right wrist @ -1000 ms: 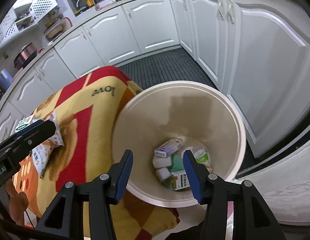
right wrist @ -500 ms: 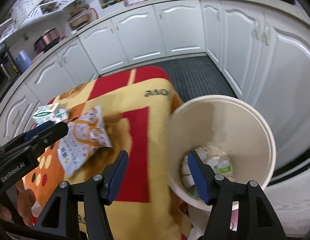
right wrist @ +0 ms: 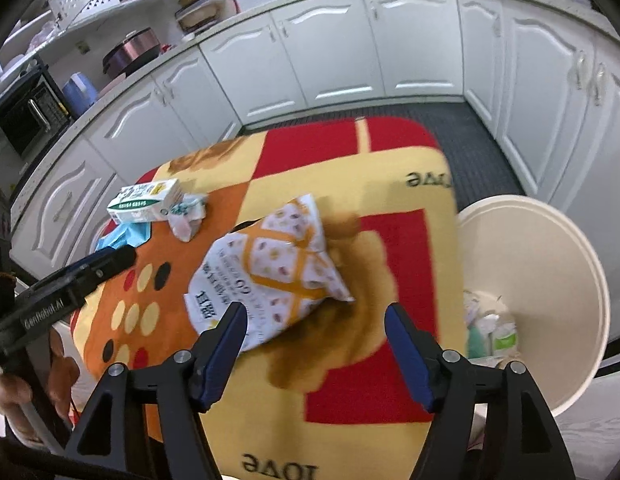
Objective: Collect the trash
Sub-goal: 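Return to the table and grasp the blue wipes pack with left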
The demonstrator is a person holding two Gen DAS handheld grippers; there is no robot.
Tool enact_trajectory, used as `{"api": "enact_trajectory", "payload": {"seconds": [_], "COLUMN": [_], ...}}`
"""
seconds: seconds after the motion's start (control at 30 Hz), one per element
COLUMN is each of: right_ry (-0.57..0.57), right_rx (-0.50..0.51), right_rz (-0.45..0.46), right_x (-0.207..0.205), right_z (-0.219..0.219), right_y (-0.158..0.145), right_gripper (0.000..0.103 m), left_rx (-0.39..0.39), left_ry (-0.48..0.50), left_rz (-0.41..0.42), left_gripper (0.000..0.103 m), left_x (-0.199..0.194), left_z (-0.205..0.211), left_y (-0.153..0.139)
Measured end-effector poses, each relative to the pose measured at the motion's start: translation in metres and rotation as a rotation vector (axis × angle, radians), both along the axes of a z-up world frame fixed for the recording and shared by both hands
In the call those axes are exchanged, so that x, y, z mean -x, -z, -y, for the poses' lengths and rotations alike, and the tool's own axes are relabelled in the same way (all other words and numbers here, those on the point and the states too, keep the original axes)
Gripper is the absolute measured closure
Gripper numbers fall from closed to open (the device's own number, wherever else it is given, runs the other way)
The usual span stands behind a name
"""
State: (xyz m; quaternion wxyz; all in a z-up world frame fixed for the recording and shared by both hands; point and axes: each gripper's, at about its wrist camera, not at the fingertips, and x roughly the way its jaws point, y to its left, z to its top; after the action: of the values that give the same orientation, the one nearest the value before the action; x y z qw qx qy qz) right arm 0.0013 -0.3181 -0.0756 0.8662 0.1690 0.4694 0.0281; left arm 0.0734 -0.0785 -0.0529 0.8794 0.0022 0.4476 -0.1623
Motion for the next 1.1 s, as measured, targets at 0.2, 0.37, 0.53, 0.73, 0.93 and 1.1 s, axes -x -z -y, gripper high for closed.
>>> {"api": "enact_trajectory", "payload": {"seconds": [0.2,0.37,0.53,0.73,0.93,1.1], "right_ry": [-0.024,0.018,0.038,0.052,0.060,0.061], "right_rx": [0.019,-0.030,-0.103,-0.122,-0.114,-0.069], "right_rz": [-0.041,-0.076,-0.081,-0.094,-0.089,-0.082], "right_x": [-0.012,-0.020,-0.026,-0.040,-0.058,-0.071], "right_z": [-0.013,-0.007,-0.010,-0.021,-0.029,-0.044], "right_y": [0.009,0.023,0.027,0.031,0.029,0.032], "right_gripper": [0.031,0.030,0.029,0.026,0.021,0.015], "left_rx": [0.006,0.092,0.052,-0.032,-0.128,-0.187], "left_ry": [-0.085,-0.139,-0.061,0.060,0.135,0.173], "left_rz": [-0.046,-0.034,-0.026,-0.062,-0.060,-0.026], "left_gripper": [0.041,0.022,0.019,0.019,0.019,0.019], "left_x": [-0.015,-0.031,-0.058,-0.086,-0.098,-0.096], "left_z": [-0.060,-0.107,-0.110,-0.101,-0.086,-0.077], "left_y": [0.010,0.005,0.011,0.035,0.050,0.058]}}
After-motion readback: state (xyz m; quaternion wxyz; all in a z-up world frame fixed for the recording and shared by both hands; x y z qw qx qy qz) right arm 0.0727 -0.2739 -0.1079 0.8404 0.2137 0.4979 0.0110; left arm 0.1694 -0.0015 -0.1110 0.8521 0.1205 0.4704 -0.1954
